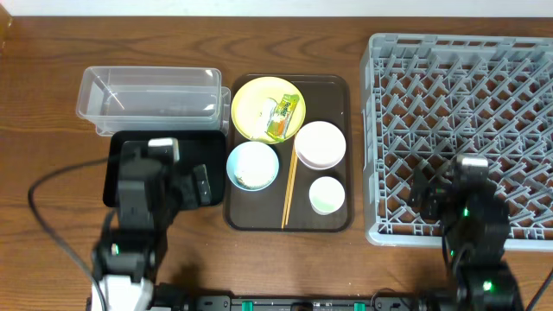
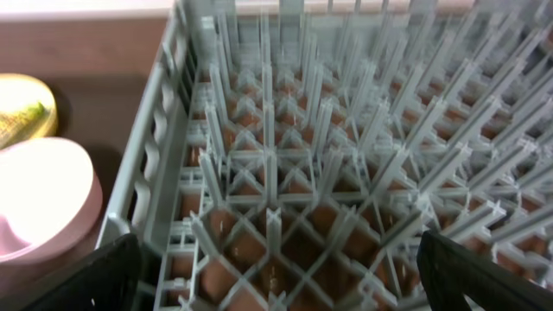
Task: Sort waste into correct bins and load items into the dishwasher rack
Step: 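Reach the left gripper to the yellow plate and grasp the wrappers, then carry the wrappers left and drop them into the clear bin, then reach the left gripper to the light-blue bowl and grasp its rim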
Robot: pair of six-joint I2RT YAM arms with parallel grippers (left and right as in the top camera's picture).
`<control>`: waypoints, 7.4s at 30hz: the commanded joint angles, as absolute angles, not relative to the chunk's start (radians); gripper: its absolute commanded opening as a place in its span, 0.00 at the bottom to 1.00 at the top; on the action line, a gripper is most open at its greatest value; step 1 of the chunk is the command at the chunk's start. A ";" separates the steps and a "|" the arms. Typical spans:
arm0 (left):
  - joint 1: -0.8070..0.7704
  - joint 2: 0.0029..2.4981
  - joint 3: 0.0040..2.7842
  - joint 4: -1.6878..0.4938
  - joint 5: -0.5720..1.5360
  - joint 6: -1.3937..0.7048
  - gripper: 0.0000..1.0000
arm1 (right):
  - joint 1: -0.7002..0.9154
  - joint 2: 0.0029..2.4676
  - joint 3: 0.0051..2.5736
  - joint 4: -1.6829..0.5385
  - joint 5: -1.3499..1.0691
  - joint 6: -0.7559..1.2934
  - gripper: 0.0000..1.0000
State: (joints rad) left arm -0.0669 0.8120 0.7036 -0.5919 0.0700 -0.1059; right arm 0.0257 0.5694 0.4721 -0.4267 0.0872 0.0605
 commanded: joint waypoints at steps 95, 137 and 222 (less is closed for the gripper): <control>-0.201 1.670 1.274 -0.254 0.002 -0.112 0.06 | 0.033 0.878 0.752 -0.613 0.003 0.085 0.99; -0.393 1.959 1.274 -0.170 0.191 0.015 0.73 | 0.033 0.878 0.752 -0.621 0.002 0.093 0.99; -0.530 1.767 1.204 -0.657 0.044 -0.397 0.56 | 0.033 0.878 0.752 -0.625 0.002 0.097 0.99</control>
